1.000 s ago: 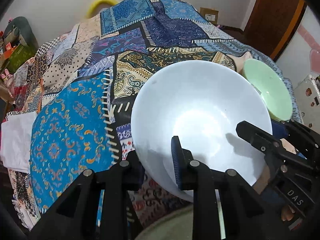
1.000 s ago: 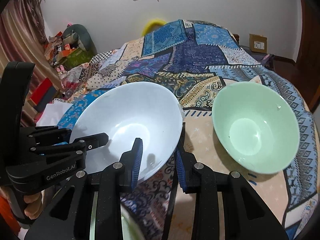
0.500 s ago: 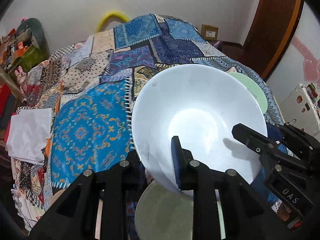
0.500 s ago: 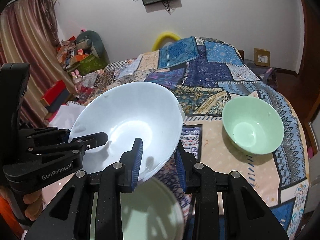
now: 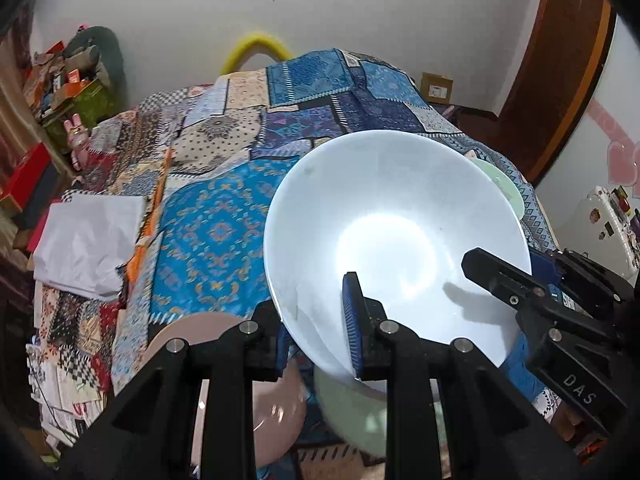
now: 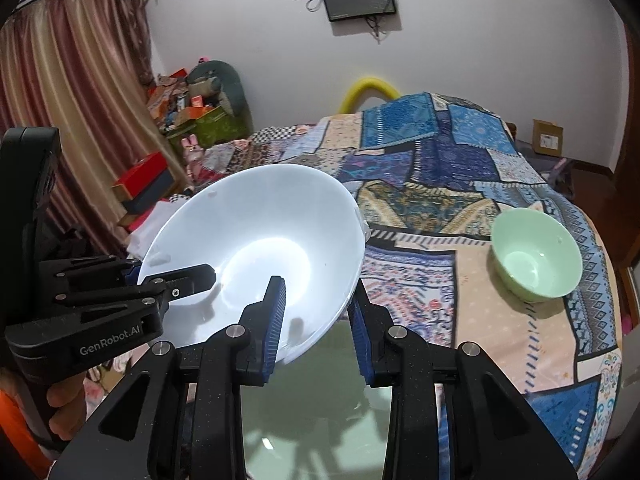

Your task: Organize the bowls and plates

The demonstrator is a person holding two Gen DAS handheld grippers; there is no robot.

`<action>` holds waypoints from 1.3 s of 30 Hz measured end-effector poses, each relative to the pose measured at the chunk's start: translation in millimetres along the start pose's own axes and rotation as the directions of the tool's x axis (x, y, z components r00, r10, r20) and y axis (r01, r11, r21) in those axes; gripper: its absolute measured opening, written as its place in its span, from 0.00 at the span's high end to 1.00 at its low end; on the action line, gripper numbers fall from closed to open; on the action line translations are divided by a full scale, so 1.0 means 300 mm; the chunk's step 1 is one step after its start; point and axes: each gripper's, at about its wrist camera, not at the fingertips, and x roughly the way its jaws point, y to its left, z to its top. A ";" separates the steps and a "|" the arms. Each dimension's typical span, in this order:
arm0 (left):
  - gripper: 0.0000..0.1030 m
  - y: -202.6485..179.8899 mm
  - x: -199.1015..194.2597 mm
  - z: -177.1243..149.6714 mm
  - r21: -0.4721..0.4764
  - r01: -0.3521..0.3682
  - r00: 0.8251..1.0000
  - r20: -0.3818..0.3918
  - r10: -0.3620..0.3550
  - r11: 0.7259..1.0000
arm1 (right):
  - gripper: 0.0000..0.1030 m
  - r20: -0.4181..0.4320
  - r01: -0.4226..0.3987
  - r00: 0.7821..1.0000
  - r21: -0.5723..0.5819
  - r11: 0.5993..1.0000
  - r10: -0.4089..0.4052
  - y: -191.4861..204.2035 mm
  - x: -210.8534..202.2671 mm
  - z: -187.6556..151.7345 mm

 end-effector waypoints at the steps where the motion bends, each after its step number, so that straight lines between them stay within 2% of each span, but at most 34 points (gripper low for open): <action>1: 0.77 0.012 -0.013 -0.009 -0.005 -0.003 1.000 0.003 0.003 1.000 | 0.72 -0.002 -0.008 1.000 -0.007 1.000 0.008 0.018 0.003 -0.003; 15: 0.77 0.196 -0.102 -0.142 -0.088 -0.052 0.999 0.006 0.053 0.995 | 0.72 -0.055 -0.102 0.994 -0.056 0.993 0.099 0.191 0.063 -0.066; 31: 0.77 0.387 -0.072 -0.291 -0.183 -0.085 0.995 -0.058 0.076 0.979 | 0.72 -0.150 -0.175 0.975 -0.081 0.981 0.162 0.340 0.176 -0.146; 39: 0.77 0.435 -0.019 -0.342 -0.206 -0.096 0.992 -0.105 0.076 0.974 | 0.72 -0.199 -0.186 0.966 -0.078 0.980 0.167 0.361 0.233 -0.181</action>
